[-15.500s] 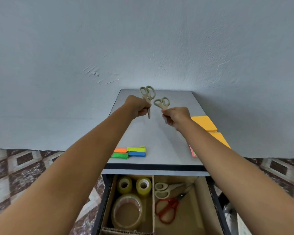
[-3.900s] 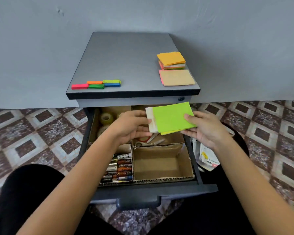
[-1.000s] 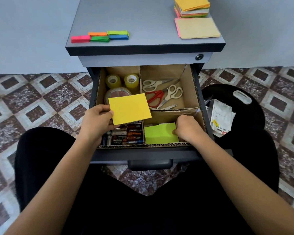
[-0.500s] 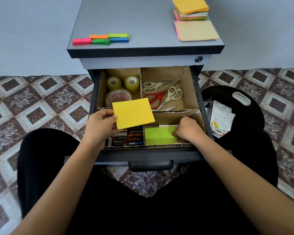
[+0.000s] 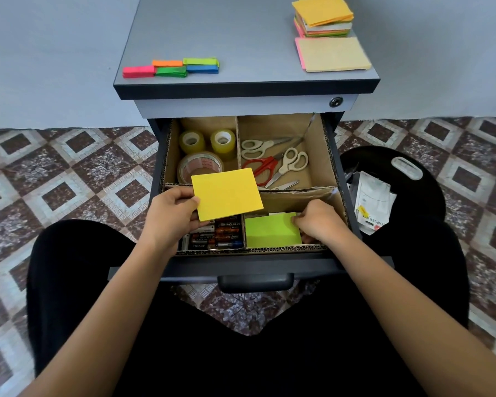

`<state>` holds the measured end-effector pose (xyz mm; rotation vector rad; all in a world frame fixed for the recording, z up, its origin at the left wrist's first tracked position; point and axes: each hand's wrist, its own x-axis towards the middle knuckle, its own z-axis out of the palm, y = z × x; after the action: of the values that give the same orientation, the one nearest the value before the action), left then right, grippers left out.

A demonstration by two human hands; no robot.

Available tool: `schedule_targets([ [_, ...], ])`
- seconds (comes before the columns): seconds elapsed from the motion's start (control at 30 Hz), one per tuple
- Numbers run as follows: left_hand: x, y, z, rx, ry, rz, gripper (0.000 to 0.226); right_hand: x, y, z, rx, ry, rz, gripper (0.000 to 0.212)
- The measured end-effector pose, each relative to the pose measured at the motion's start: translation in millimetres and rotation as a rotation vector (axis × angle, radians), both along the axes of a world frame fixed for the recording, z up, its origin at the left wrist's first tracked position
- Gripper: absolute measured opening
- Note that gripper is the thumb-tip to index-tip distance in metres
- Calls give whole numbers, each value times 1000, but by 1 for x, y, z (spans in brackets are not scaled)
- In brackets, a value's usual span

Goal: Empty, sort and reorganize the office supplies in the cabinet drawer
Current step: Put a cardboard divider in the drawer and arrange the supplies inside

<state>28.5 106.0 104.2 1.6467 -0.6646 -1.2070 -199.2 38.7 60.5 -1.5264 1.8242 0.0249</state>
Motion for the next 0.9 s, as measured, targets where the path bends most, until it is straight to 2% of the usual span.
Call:
schedule_targets([
  [0.2, 0, -1, -1, 8, 9, -4, 13, -1, 3, -1, 39, -102, -65, 18],
  [0.9, -3, 3, 4, 12, 1, -11, 13, 3, 3, -3, -140, 36, 31, 20],
])
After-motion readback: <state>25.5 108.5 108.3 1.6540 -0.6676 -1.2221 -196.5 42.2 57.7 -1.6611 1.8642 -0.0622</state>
